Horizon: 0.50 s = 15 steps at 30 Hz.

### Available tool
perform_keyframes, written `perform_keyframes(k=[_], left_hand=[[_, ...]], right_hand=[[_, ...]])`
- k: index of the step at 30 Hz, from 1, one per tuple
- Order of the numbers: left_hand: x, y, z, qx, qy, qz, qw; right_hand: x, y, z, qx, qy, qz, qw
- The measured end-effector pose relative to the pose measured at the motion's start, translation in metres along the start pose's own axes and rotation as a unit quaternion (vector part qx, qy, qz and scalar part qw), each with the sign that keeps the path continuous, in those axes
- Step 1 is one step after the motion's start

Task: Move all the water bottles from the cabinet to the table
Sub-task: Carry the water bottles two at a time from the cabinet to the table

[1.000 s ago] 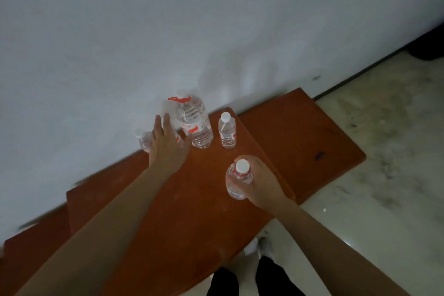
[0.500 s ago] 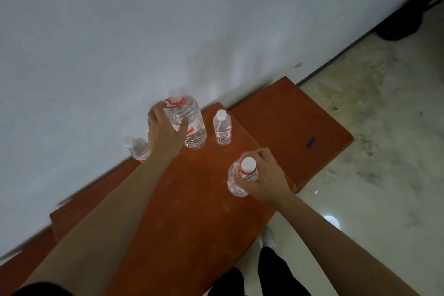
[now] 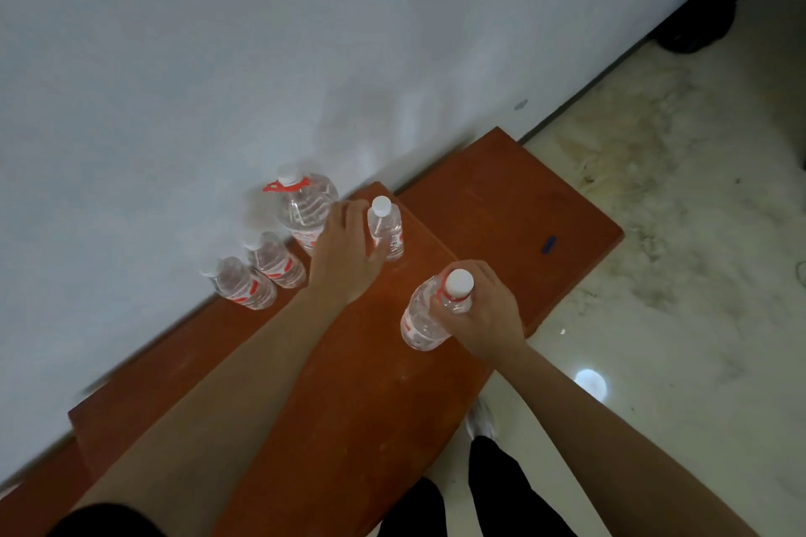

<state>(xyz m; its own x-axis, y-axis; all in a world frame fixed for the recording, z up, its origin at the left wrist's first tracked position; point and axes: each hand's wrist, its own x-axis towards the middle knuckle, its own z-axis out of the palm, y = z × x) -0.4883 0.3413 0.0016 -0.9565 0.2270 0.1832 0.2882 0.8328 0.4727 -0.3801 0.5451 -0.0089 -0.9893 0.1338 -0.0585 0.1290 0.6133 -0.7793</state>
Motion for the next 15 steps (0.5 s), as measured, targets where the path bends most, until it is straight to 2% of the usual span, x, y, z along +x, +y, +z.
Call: perform_keyframes(k=[4,7,12,13,15], left_hand=[[0.038,0.011,0.027,0.02,-0.065,-0.051,0.996],[0.057,0.015,0.046,0.099,-0.153,-0.064,0.981],[0.028,0.021,0.064,0.137,-0.148,-0.049,0.978],[0.016,0.02,0.067,0.134,-0.155,-0.041,0.978],[-0.011,0.016,0.069,0.079,-0.169,-0.08,0.979]], right_hand=[[-0.008,0.012,-0.014,0.049,-0.013,0.054,0.997],[-0.015,0.023,-0.021,0.077,-0.03,0.063,0.995],[-0.016,0.029,-0.019,0.16,0.033,0.084,0.983],[-0.014,0.03,-0.019,0.179,0.042,0.091,0.979],[-0.009,0.031,-0.02,0.2,0.042,0.09,0.975]])
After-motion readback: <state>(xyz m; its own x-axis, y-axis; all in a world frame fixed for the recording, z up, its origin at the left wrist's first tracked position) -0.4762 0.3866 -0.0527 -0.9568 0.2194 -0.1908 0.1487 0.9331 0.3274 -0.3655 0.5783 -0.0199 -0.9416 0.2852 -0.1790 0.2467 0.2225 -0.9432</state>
